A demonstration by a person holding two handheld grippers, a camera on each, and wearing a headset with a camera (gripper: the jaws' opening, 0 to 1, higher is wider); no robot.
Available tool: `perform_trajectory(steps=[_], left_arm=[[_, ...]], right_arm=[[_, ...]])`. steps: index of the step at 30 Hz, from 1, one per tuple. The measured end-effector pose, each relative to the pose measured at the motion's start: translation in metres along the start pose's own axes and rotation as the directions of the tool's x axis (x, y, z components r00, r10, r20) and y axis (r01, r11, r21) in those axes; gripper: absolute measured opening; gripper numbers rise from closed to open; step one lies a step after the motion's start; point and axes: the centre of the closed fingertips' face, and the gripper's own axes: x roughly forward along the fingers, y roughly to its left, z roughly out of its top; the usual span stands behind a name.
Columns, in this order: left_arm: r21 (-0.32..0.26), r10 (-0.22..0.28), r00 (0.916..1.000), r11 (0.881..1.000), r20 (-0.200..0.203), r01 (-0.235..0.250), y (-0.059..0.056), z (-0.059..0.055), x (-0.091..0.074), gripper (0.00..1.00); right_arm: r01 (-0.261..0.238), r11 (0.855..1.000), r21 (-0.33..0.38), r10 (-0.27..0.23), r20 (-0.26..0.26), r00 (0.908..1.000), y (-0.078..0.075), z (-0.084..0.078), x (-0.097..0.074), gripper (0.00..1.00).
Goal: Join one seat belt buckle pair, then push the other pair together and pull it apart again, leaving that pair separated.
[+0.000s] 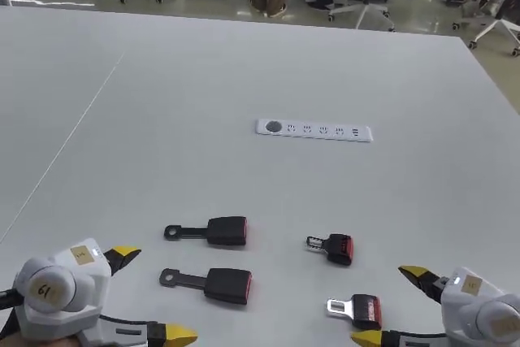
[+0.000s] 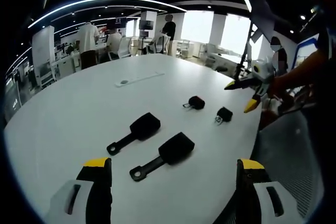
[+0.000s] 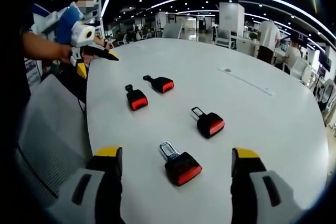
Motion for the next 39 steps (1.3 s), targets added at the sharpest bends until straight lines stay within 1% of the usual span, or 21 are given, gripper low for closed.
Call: perform_trajectory(steps=[6, 10, 15, 21, 26, 28, 33, 39], left_arm=[[0.010, -0.016, 0.9998, 1.000, -0.012, 0.016, 0.001, 0.002, 0.007, 1.00], [0.025, -0.026, 0.9993, 0.999, -0.027, 0.026, 0.002, 0.001, 0.012, 1.00], [0.035, -0.038, 0.9984, 0.999, -0.042, 0.040, 0.007, -0.001, 0.019, 1.00], [0.055, -0.060, 0.9961, 0.996, -0.065, 0.063, 0.011, -0.003, 0.029, 1.00], [0.076, -0.074, 0.9939, 0.994, -0.082, 0.080, 0.013, -0.002, 0.036, 1.00], [0.088, -0.083, 0.9927, 0.992, -0.088, 0.090, 0.013, -0.002, 0.040, 1.00], [0.121, -0.105, 0.9872, 0.985, -0.120, 0.120, 0.014, -0.006, 0.052, 0.98], [0.157, -0.126, 0.9820, 0.976, -0.140, 0.148, 0.014, -0.005, 0.062, 0.96]], right_arm=[[-0.038, 0.999, -0.015, 0.037, -0.023, 0.9990, -0.002, -0.002, 0.004, 0.83], [-0.046, 0.999, -0.024, 0.045, -0.043, 0.9981, -0.006, -0.006, 0.007, 0.83], [-0.070, 0.997, -0.035, 0.068, -0.070, 0.9953, -0.007, -0.010, 0.012, 0.81], [-0.099, 0.993, -0.066, 0.092, -0.104, 0.9903, -0.008, -0.015, 0.017, 0.79], [-0.119, 0.989, -0.081, 0.109, -0.118, 0.9870, -0.010, -0.016, 0.021, 0.77], [-0.127, 0.988, -0.088, 0.115, -0.126, 0.9853, -0.010, -0.016, 0.022, 0.77], [-0.145, 0.985, -0.097, 0.131, -0.137, 0.9818, -0.012, -0.018, 0.025, 0.75], [-0.181, 0.977, -0.114, 0.161, -0.169, 0.9725, -0.011, -0.022, 0.030, 0.74]])
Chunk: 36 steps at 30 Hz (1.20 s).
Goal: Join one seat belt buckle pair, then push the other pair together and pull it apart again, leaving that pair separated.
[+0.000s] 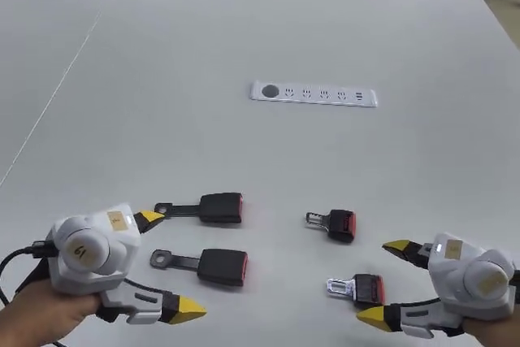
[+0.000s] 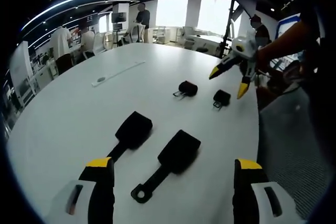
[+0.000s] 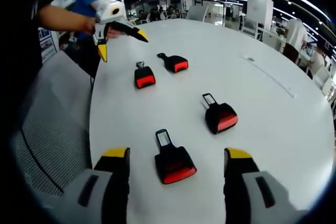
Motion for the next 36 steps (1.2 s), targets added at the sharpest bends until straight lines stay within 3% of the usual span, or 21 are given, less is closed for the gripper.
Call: perform_trajectory(steps=[11, 14, 16, 26, 29, 36], left_arm=[[0.089, -0.064, 0.9963, 0.994, -0.058, 0.069, 0.000, -0.006, 0.022, 0.85], [0.145, -0.071, 0.9949, 0.986, -0.071, 0.081, 0.001, -0.008, 0.030, 0.80], [0.149, -0.085, 0.9912, 0.984, -0.101, 0.100, 0.000, -0.012, 0.035, 0.80], [0.214, -0.130, 0.9812, 0.964, -0.143, 0.159, 0.000, -0.015, 0.055, 0.71], [0.253, -0.149, 0.9737, 0.949, -0.173, 0.190, -0.001, -0.022, 0.061, 0.64], [0.293, -0.164, 0.9636, 0.930, -0.211, 0.223, -0.001, -0.032, 0.070, 0.55]], right_arm=[[-0.077, 0.997, -0.030, 0.075, -0.057, 0.9955, 0.004, -0.008, 0.006, 0.64], [-0.094, 0.995, -0.045, 0.091, -0.072, 0.9933, 0.006, -0.011, 0.008, 0.62], [-0.102, 0.993, -0.058, 0.097, -0.089, 0.9913, 0.007, -0.014, 0.009, 0.62], [-0.140, 0.988, -0.062, 0.132, -0.116, 0.9845, 0.008, -0.020, 0.013, 0.60], [-0.149, 0.986, -0.071, 0.138, -0.134, 0.9813, 0.007, -0.023, 0.015, 0.58], [-0.175, 0.981, -0.079, 0.161, -0.158, 0.9742, 0.008, -0.027, 0.016, 0.51]])
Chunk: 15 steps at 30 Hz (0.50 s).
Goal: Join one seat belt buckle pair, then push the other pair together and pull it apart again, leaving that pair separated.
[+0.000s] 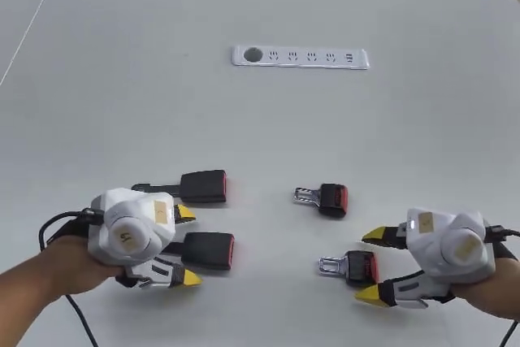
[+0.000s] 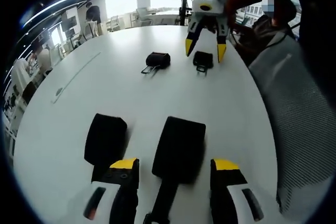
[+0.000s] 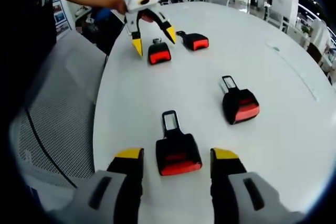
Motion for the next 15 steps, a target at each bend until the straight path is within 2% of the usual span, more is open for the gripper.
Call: perform_trajectory(steps=[2, 5, 6, 7, 10, 15], left_arm=[[0.032, -0.011, 0.9998, 0.999, -0.018, 0.012, -0.002, -0.003, 0.003, 0.51], [0.047, -0.012, 0.9995, 0.999, -0.030, 0.013, -0.001, -0.005, 0.006, 0.50], [0.036, -0.030, 0.9994, 0.999, -0.015, 0.030, -0.003, -0.003, 0.006, 0.47], [0.037, -0.020, 0.9997, 0.999, -0.014, 0.020, -0.001, -0.003, 0.005, 0.44], [0.054, -0.033, 0.9994, 0.998, -0.011, 0.034, -0.001, -0.002, 0.005, 0.36], [0.069, -0.039, 0.9992, 0.997, -0.012, 0.040, -0.002, -0.001, 0.004, 0.35]], right_arm=[[-0.015, 1.000, -0.003, 0.015, -0.010, 0.9998, 0.001, -0.002, 0.001, 0.50], [-0.026, 1.000, -0.010, 0.025, -0.031, 0.9992, 0.003, -0.006, 0.002, 0.48], [-0.026, 0.999, -0.019, 0.025, -0.037, 0.9990, 0.003, -0.007, 0.002, 0.47], [-0.031, 0.999, -0.023, 0.030, -0.042, 0.9987, 0.004, -0.007, 0.002, 0.45], [-0.038, 0.999, -0.025, 0.037, -0.049, 0.9981, 0.004, -0.008, 0.002, 0.44], [-0.043, 0.998, -0.045, 0.040, -0.073, 0.9965, 0.001, -0.011, 0.003, 0.36]])
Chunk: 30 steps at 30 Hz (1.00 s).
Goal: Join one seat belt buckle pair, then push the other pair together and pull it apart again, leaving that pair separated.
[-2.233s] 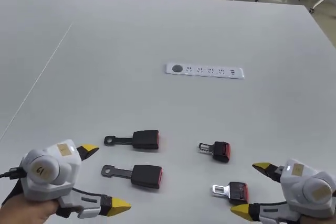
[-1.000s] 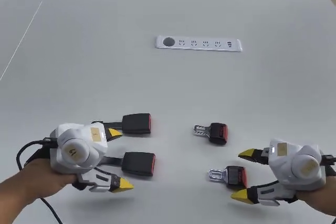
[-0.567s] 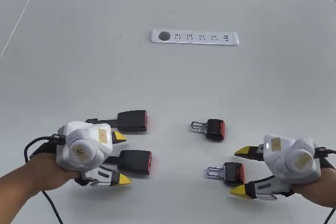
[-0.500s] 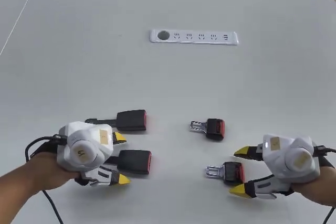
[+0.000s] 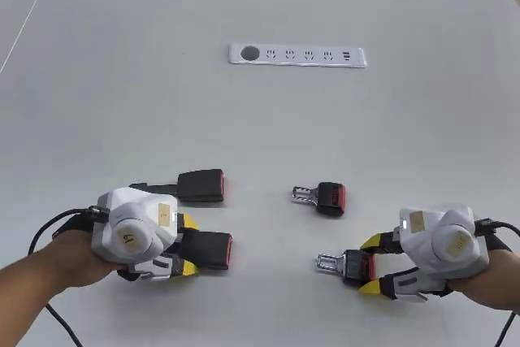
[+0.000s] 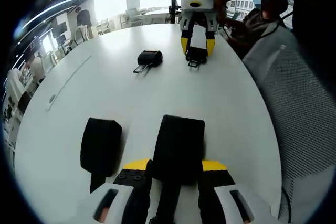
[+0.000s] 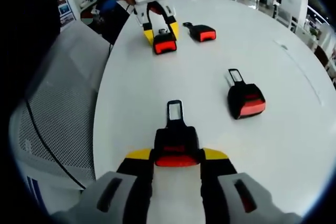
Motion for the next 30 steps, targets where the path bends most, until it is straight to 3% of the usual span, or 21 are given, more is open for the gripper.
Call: perform_trajectory(steps=[17, 30], left_arm=[[0.043, -0.018, 0.9991, 0.999, -0.038, 0.019, 0.000, 0.000, 0.001, 0.33], [0.053, -0.024, 0.9977, 0.998, -0.063, 0.027, 0.000, -0.002, 0.002, 0.32]], right_arm=[[-0.040, 0.993, -0.107, 0.030, -0.096, 0.9949, -0.001, 0.004, 0.002, 0.33], [-0.043, 0.992, -0.117, 0.033, -0.091, 0.9953, -0.002, 0.012, 0.006, 0.31]])
